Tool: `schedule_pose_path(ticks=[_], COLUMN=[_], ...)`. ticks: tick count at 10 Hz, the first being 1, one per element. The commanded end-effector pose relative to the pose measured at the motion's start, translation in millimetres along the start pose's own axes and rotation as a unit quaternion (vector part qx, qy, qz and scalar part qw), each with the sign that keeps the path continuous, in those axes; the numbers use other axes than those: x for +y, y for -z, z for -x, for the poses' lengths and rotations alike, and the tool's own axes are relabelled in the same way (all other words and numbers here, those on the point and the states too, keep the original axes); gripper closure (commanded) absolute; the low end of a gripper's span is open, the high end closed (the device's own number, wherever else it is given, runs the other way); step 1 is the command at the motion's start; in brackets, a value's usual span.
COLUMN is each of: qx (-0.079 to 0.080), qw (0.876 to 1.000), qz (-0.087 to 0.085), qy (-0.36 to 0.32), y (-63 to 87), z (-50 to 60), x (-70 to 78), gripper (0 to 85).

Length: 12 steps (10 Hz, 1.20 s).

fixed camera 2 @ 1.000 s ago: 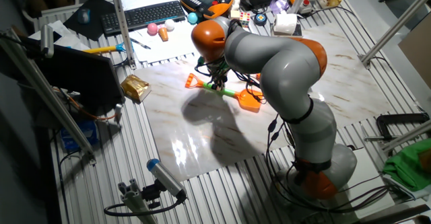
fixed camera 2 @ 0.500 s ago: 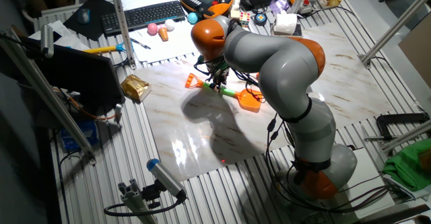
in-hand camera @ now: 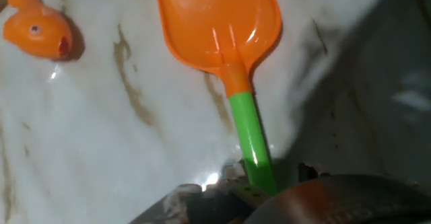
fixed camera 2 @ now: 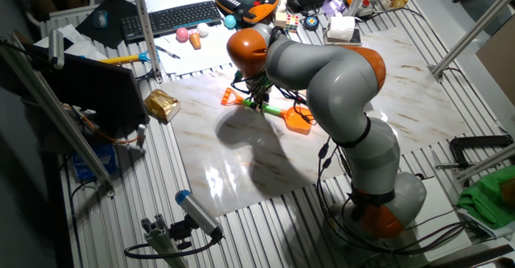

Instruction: Use a shovel to scoop up an object

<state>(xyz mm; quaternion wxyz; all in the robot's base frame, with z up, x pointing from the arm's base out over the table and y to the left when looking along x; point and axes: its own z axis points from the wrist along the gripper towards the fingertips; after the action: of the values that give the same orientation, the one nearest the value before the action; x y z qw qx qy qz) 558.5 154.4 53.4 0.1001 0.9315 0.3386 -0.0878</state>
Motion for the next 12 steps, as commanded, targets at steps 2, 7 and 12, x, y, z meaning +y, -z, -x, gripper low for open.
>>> schedule_pose_path(ticks=[2,7,12], qx=[-0.005,-0.013,-0.008], qw=[1.0,0.999,0.999], qz=[0.005,0.021,0.026], qy=[0.006,0.025,0.032], y=[-1.7,-12.0,-23.9], z=[-0.7,2.5,3.9], x=[0.2,1.4,2.0], gripper=[39.0,40.3,42.3])
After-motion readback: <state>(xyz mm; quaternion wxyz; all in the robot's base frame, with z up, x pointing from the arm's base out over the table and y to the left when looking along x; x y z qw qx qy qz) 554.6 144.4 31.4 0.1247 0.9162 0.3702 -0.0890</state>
